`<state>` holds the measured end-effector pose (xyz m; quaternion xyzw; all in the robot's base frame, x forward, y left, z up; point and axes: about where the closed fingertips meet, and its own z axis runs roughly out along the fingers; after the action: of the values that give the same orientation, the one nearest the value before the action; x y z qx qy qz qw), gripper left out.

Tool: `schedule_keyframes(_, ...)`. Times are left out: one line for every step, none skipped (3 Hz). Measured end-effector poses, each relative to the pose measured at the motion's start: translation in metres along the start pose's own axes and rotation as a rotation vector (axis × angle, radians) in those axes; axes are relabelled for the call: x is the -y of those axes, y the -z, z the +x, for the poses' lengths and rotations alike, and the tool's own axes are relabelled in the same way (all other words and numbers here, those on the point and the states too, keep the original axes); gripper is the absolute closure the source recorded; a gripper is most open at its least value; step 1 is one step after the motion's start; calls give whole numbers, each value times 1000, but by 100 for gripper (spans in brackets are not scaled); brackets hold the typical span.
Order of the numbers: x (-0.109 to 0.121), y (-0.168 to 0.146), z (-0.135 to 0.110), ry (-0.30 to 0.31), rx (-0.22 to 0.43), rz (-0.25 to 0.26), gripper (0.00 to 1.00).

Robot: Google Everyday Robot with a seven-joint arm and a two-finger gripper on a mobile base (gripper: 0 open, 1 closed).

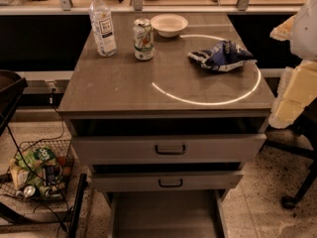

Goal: Place blue chip bag into bottom drawer

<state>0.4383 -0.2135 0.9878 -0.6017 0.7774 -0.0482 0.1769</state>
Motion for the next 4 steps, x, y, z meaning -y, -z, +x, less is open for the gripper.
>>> schedule_keyframes(0, 0, 0, 0, 0, 0, 0)
schedule_keyframes(16, -8, -6, 0, 61, 44, 0)
schedule_keyframes(61, -34, -26, 22, 212, 123, 0)
schedule_keyframes(110, -57, -56, 34, 306, 194, 0)
